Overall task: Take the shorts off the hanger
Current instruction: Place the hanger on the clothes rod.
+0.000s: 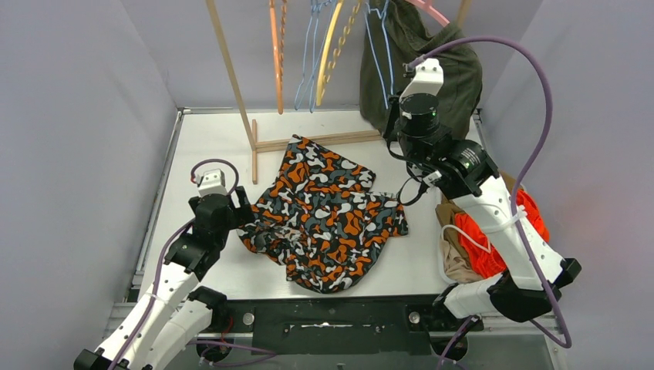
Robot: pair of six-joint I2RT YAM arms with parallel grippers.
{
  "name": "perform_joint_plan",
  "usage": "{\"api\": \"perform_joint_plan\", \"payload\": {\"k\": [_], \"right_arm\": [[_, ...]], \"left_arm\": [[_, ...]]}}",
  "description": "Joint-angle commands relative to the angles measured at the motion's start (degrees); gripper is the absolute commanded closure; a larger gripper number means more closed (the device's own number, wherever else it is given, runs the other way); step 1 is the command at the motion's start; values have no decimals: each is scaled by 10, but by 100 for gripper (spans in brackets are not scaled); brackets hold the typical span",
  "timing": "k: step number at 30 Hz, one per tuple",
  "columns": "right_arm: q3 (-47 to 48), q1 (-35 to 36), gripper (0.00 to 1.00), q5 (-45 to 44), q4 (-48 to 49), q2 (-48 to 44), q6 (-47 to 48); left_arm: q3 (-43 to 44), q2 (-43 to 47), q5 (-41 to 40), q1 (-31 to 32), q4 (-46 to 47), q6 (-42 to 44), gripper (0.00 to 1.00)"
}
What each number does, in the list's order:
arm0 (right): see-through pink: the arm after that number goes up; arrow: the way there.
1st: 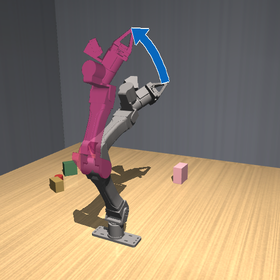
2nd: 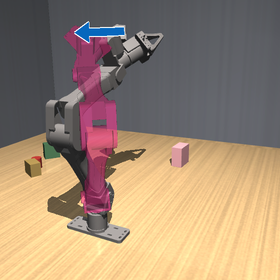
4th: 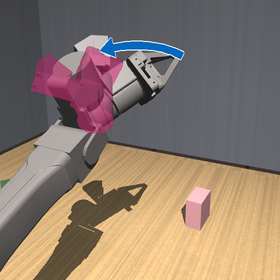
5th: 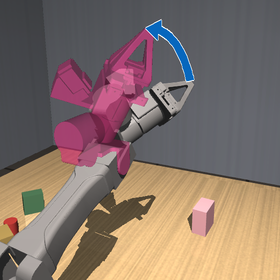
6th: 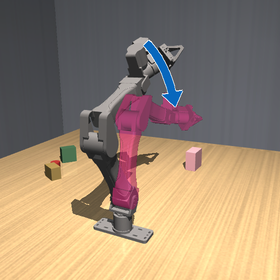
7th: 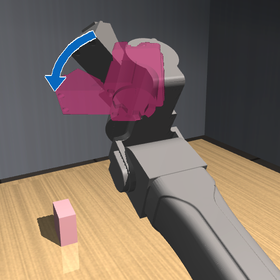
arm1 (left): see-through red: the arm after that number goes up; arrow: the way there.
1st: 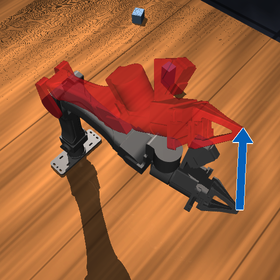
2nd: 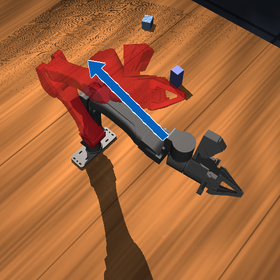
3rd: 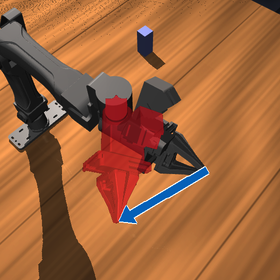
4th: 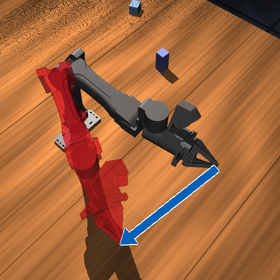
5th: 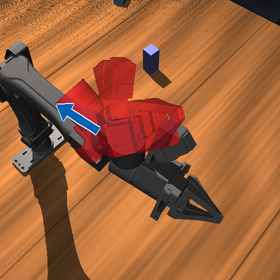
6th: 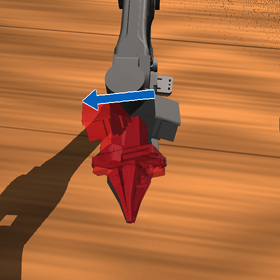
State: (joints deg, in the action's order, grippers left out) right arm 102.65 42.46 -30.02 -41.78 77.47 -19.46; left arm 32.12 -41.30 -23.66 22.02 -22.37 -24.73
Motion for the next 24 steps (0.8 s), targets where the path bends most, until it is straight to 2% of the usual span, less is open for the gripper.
{"api": "perform_joint_plan", "payload": {"k": [1, 11, 16, 24], "right_arm": [[46, -18, 100, -2, -7, 27, 16], [262, -63, 100, 31, -70, 150, 55], [285, -94, 100, 79, -79, 180, 54], [286, -116, 97, 137, -163, 241, 50]], "left_arm": [[4, 2, 6, -2, 39, 10, 16], [4, -4, 12, -3, 39, 11, 16], [4, -7, 16, -3, 41, 11, 16], [4, -11, 21, -3, 41, 12, 16]]}}
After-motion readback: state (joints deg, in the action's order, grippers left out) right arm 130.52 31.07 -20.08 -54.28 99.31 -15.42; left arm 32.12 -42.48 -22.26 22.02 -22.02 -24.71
